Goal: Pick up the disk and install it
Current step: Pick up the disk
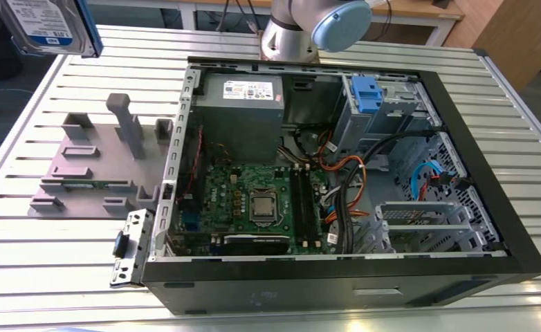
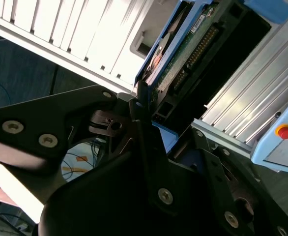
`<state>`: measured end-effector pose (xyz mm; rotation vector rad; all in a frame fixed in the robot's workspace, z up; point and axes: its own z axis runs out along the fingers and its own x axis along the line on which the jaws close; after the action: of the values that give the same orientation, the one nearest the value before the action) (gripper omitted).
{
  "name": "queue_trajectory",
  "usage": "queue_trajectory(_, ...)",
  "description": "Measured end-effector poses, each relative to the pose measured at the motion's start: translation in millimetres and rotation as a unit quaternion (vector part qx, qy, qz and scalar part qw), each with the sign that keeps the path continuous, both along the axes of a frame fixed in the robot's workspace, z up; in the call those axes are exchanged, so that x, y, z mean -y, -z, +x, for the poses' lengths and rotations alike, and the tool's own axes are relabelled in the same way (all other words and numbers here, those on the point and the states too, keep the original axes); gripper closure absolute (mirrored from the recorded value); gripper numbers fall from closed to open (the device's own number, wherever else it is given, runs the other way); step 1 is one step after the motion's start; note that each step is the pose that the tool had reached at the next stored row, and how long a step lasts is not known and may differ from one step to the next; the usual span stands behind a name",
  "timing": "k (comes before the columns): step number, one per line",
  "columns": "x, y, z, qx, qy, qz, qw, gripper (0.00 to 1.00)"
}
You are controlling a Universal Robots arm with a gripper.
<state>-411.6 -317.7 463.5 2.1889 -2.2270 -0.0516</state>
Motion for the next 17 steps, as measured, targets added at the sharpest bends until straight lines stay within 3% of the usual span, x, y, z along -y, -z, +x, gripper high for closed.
queue_trajectory(17, 0.0, -12.9, 0.0, 0.0000, 0.000, 0.0000, 1.00000, 0.63)
